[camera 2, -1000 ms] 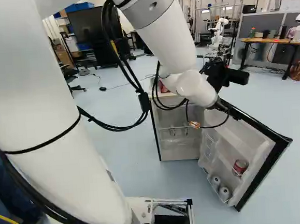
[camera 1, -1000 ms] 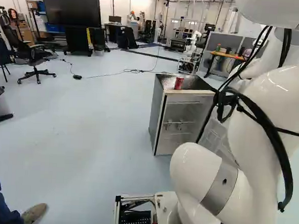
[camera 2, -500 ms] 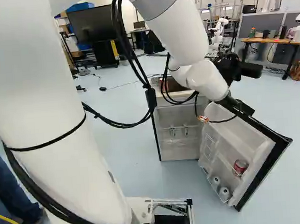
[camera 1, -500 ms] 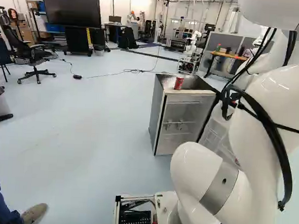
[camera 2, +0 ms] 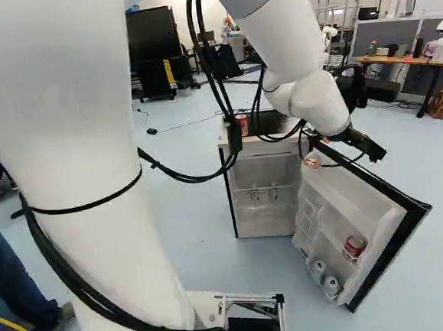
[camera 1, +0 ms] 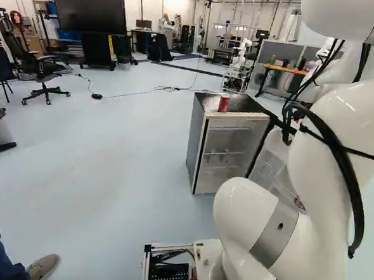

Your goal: Grab a drink from the fridge

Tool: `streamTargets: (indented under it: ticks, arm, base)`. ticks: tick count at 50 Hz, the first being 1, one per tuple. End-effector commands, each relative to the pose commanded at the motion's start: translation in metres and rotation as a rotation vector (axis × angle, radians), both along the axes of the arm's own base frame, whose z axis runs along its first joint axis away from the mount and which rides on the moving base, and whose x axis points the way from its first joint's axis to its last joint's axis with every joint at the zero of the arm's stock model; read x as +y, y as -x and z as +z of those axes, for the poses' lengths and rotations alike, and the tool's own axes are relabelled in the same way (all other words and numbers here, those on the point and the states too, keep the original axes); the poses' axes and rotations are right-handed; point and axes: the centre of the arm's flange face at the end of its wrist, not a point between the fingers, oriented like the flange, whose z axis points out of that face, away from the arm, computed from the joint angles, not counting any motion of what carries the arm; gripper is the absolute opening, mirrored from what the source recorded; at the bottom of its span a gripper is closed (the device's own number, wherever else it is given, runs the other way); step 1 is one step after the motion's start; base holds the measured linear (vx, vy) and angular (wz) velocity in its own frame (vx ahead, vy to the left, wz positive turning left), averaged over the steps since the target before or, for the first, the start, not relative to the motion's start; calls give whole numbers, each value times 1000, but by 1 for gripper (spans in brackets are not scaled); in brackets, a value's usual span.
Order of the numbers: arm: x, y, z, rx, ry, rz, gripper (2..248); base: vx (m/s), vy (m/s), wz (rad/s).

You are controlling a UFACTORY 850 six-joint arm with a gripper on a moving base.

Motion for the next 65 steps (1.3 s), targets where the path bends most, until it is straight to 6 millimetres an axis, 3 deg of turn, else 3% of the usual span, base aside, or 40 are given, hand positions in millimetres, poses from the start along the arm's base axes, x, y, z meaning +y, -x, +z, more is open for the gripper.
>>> streamTargets:
  ticks: [26,65]
  arm:
    - [-39,-28,-7,52,-58,-9,247]
    - [-102,-47,-21,133,-153,-52,247]
  base:
    - [0,0,0]
    - [0,0,0]
